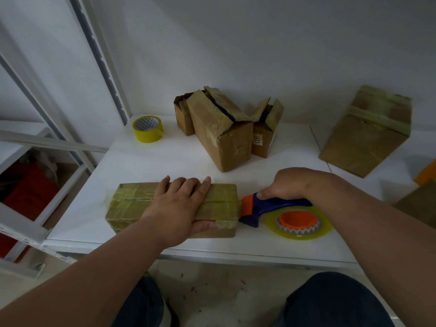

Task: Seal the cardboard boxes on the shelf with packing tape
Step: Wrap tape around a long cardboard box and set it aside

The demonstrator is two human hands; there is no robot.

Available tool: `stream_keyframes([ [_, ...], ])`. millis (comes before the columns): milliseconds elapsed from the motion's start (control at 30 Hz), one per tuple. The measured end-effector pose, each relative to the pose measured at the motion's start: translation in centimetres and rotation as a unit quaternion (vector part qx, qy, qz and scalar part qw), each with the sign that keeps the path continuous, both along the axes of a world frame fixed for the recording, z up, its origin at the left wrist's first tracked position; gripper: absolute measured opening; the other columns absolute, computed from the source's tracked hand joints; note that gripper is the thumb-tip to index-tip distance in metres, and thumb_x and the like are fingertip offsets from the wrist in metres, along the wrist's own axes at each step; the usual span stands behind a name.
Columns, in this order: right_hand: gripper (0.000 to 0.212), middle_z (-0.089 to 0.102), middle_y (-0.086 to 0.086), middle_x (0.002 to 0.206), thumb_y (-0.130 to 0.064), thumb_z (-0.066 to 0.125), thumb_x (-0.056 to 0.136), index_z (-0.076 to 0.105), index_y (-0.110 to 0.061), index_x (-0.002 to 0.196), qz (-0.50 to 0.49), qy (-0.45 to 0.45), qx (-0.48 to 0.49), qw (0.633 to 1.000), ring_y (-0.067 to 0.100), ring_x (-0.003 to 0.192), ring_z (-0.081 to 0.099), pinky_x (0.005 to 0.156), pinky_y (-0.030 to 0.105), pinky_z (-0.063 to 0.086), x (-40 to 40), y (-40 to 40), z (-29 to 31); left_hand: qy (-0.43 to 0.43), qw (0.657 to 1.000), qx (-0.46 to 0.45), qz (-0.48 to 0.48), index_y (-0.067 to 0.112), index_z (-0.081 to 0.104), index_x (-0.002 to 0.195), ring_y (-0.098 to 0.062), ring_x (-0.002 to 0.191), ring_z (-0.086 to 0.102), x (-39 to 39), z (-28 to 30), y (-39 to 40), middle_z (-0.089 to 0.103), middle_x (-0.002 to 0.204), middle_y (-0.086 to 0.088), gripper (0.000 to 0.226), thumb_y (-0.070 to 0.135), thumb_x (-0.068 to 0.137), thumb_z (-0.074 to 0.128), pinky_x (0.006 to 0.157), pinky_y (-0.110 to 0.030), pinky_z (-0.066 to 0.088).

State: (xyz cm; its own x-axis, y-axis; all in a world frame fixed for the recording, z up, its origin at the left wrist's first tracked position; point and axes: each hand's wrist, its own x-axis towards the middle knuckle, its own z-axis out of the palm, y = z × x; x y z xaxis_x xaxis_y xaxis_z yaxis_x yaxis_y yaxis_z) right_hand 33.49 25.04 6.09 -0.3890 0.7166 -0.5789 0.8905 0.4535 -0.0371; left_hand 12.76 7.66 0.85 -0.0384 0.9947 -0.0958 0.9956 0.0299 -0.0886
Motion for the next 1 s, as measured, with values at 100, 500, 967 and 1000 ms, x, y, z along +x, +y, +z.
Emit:
stream_keyframes([
  [100, 0.042, 0.055, 0.003, 0.100, -0.053, 0.062, 0.086, 0.057, -0.016, 0.105, -0.076, 0.048, -0.077, 0.993, 0.020, 0.091, 0.056, 0.085, 0.032, 0.045, -0.5, -0.2, 0.0, 0.007, 1.000, -0.003, -0.002, 0.029, -0.015, 0.153, -0.023, 0.138, 0.021, 0.0, 0.1, 0.0, 0.021, 0.152, 0.002, 0.103, 0.085, 0.068, -0.006, 0.119, -0.052, 0.006],
  [500, 0.048, 0.057, 0.012, 0.118, -0.044, 0.054, 0.094, 0.056, -0.007, 0.124, -0.137, 0.071, -0.071, 0.985, 0.020, 0.094, 0.051, 0.079, 0.028, 0.039, 0.5, -0.9, -0.4, -0.012, 0.998, -0.029, -0.061, 0.035, -0.020, 0.150, -0.022, 0.143, 0.017, -0.7, 0.8, -0.3, 0.019, 0.155, 0.002, 0.099, 0.089, 0.069, -0.001, 0.118, -0.047, -0.004],
  [967, 0.068, 0.068, 0.014, 0.077, -0.069, 0.048, 0.085, 0.067, -0.003, 0.081, -0.214, 0.205, 0.095, 0.951, 0.027, 0.067, 0.066, 0.064, 0.032, 0.047, 8.2, -2.0, 2.1, -0.136, 0.988, -0.069, 0.038, 0.041, 0.026, 0.148, -0.018, 0.147, 0.008, 6.2, 4.8, -0.7, 0.012, 0.160, 0.015, 0.065, 0.058, 0.088, 0.042, 0.117, -0.057, 0.007],
  [1000, 0.068, 0.068, 0.014, 0.077, -0.068, 0.049, 0.085, 0.068, -0.003, 0.081, -0.215, 0.216, 0.096, 0.948, 0.027, 0.067, 0.067, 0.066, 0.033, 0.048, 8.3, -2.5, 2.0, -0.157, 0.984, -0.035, 0.075, 0.038, 0.033, 0.145, -0.018, 0.146, 0.014, 7.5, 4.4, -0.9, 0.021, 0.157, 0.014, 0.064, 0.066, 0.088, 0.038, 0.116, -0.058, 0.010],
])
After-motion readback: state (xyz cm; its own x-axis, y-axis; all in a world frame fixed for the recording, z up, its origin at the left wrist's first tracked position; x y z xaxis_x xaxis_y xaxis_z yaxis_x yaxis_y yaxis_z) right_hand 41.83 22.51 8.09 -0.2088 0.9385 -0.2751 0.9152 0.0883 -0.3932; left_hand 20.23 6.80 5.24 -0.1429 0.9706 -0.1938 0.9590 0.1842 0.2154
